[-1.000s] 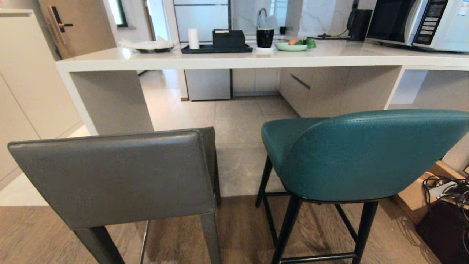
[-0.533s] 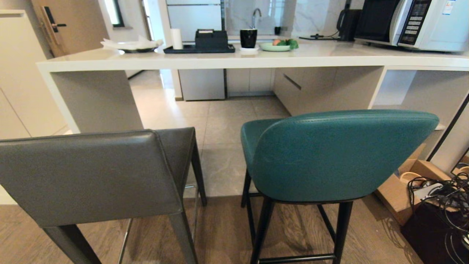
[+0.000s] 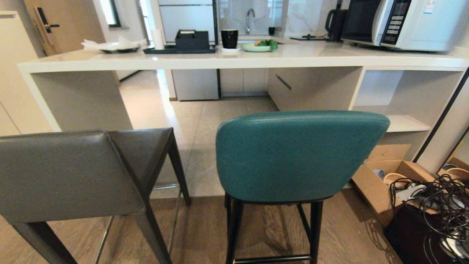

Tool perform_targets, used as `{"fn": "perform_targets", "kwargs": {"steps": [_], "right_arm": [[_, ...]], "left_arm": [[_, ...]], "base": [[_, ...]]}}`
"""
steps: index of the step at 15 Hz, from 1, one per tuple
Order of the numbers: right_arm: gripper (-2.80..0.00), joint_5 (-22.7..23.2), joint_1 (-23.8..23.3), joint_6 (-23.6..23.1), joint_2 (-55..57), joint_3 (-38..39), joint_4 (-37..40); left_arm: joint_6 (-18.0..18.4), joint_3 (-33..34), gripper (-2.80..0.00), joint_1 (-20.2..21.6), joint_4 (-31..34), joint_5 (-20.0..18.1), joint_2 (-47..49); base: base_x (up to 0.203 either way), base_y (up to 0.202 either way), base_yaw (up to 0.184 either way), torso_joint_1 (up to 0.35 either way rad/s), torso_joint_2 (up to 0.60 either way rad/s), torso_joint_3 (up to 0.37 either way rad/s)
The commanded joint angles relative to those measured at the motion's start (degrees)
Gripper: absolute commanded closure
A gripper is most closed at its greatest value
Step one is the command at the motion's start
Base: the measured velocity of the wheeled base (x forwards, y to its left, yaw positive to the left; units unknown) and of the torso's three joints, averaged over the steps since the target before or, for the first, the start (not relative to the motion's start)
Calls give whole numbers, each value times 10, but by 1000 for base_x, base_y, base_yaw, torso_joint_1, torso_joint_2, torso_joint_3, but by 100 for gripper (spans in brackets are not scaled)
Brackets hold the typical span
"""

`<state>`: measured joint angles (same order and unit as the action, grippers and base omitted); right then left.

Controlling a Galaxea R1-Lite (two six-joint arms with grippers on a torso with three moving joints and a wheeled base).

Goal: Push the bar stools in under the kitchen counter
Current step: Push the blue chair back under the dining table

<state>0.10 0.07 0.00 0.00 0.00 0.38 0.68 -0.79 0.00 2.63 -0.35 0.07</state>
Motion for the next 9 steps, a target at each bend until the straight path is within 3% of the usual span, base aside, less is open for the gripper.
{"fn": "perform_targets", "kwargs": {"steps": [1,7,9], "right_arm": [[0,0,0,0,0,1,0],[0,1,0,0,0,1,0],[0,0,0,0,0,1,0]], "left_arm": [[0,0,0,0,0,0,1],[-2,0,0,-1,0,-1,1],[-2,0,0,-1,0,-1,0]], "base": [[0,-197,4,7,-2,4],[0,-187,1,0,4,2],[0,-52,1,3,2,1]]}}
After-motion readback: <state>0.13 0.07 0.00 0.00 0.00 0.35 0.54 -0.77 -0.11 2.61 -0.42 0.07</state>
